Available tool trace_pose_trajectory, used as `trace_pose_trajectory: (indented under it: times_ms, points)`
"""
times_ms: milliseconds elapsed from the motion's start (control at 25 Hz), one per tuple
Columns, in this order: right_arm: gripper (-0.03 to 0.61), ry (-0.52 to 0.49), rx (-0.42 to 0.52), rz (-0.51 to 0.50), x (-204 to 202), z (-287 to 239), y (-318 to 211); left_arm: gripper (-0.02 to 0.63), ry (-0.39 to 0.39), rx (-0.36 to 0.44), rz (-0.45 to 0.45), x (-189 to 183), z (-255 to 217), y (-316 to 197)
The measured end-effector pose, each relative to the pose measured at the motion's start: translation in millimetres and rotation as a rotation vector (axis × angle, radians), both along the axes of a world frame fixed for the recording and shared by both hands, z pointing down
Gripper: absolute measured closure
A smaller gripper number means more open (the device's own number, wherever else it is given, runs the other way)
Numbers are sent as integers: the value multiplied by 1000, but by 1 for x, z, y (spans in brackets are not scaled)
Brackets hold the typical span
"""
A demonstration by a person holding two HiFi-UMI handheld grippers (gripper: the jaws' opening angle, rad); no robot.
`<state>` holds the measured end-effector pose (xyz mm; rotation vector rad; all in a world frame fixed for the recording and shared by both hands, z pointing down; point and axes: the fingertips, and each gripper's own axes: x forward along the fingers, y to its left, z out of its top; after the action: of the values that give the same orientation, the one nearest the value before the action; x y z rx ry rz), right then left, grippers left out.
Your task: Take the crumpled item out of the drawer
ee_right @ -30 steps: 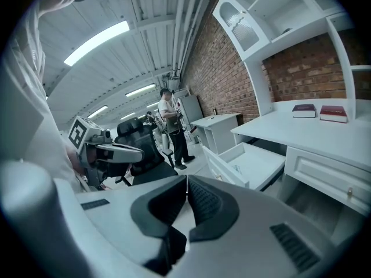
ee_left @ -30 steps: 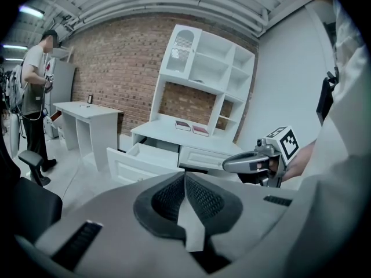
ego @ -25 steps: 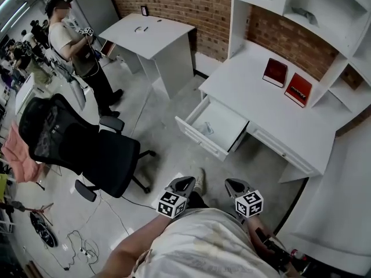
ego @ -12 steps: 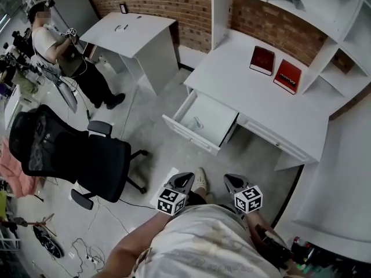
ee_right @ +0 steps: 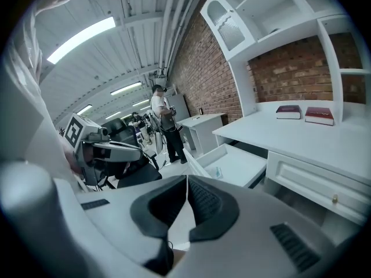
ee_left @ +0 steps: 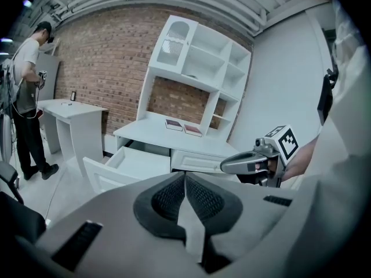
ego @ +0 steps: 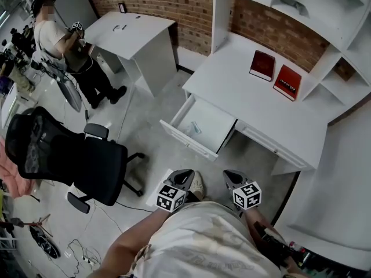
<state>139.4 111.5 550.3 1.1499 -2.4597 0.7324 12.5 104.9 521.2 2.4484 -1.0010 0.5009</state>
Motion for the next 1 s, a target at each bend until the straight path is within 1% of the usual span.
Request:
trace_pose_trajectory:
  times_ms: [360,600,840,1000]
  points:
    - [552,9,-19,48,21,5,-34,586,11,15,34,17,-6,-53]
    - [552,19,-9,81,32,-1,-68,586,15,23,90,34,-7,-86]
    - [552,23,-12,110,35,-4,-97,586,27,17,110,38,-6,-118]
    - [552,32,-11,118,32,-5,-112,586,34,15,117,34,-6,-133]
